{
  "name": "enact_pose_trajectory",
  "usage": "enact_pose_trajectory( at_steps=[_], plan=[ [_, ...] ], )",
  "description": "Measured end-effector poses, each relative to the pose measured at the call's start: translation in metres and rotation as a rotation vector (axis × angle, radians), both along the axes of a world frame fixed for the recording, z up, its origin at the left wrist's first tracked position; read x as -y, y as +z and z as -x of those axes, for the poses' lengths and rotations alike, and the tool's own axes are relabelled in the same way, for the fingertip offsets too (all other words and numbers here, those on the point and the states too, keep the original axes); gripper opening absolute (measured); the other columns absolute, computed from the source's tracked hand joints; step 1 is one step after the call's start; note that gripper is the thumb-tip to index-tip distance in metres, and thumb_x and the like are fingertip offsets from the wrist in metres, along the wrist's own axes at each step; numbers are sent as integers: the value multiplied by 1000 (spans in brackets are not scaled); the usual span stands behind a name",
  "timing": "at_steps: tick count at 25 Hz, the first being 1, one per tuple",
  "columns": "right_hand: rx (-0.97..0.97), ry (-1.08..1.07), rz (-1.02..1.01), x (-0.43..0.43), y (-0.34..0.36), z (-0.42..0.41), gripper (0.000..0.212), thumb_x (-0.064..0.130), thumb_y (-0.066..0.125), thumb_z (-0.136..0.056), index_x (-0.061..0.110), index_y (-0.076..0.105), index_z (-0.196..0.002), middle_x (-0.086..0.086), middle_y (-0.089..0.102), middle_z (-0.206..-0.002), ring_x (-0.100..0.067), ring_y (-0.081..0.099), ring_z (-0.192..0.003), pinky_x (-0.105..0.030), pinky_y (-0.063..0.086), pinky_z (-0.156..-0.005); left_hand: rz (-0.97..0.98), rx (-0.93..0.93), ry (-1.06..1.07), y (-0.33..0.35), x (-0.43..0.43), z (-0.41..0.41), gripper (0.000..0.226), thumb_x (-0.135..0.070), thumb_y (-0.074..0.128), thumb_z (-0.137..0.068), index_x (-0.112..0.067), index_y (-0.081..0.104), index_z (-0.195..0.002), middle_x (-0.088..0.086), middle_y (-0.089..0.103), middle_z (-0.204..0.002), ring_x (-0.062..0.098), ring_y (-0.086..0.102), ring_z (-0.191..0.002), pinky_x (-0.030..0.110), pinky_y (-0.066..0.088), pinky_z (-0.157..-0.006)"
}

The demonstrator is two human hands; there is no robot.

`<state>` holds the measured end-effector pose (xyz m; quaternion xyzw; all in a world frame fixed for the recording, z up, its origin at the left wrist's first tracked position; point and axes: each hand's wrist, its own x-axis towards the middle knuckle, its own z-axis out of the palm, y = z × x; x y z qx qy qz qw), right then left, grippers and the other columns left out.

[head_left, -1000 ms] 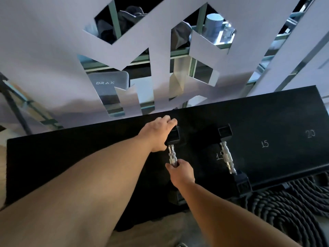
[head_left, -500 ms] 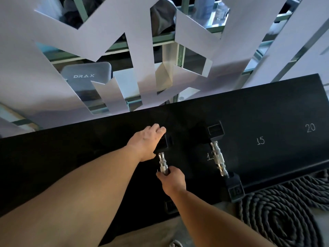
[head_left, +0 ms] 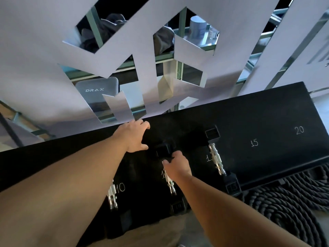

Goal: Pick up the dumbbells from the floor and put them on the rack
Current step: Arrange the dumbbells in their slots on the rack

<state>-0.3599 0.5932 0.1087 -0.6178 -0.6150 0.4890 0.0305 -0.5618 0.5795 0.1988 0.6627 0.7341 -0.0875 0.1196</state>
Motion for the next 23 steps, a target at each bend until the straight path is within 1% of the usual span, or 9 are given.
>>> enact_pose_trajectory(
  at_steps=[2,4,8,10,13,16,19,23],
  plan=[
    [-10,-1,-107,-1,24,-1,47,30,66,-93,23,46,-134,1,64,-111,-17,69,-88,-37,62,-72,-70,-11,21,34,11,13,72,-52,77,-81,-24,46,-139,4,56,-135,25,55,-119,46,51,-94],
    [0,29,-214,2,53,0,45,29,65,-93,24,47,-134,0,64,-112,-20,68,-91,-44,62,-80,-121,-17,43,68,27,23,68,-55,75,-81,-22,49,-135,4,57,-132,26,56,-115,47,52,-90],
    [-12,86,-385,20,120,9,46,32,66,-94,26,49,-136,3,61,-116,-16,63,-96,-44,59,-85,-222,-17,50,126,65,35,64,-57,74,-80,-23,51,-129,1,58,-130,25,56,-112,40,48,-81],
    [-27,98,-477,31,155,15,44,34,67,-93,28,51,-134,4,61,-118,-16,63,-98,-44,59,-86,-280,-5,51,154,84,36,63,-56,75,-79,-23,53,-128,1,59,-129,25,56,-112,40,48,-82],
    [-19,128,-614,51,208,21,36,36,65,-92,28,55,-126,2,66,-119,-20,63,-99,-47,58,-87,-335,-7,53,198,119,35,61,-55,74,-79,-22,55,-126,1,61,-125,24,57,-112,41,50,-87],
    [-7,131,-703,73,255,25,28,37,64,-94,30,55,-119,-3,69,-119,-25,65,-98,-47,58,-87,-363,-27,70,236,158,37,56,-59,71,-79,-24,55,-120,-1,62,-120,23,58,-105,43,52,-88],
    [13,151,-764,95,291,30,30,40,64,-93,29,56,-120,-2,69,-122,-25,64,-104,-48,54,-92,-361,-36,87,266,194,42,56,-65,68,-79,-26,56,-117,-4,62,-116,22,59,-102,43,51,-88],
    [13,203,-877,133,331,38,36,41,63,-93,26,58,-125,-3,69,-123,-25,63,-106,-51,52,-95,-384,-22,146,298,242,52,48,-67,66,-79,-31,56,-109,-8,64,-108,19,59,-96,38,50,-83]
  ],
)
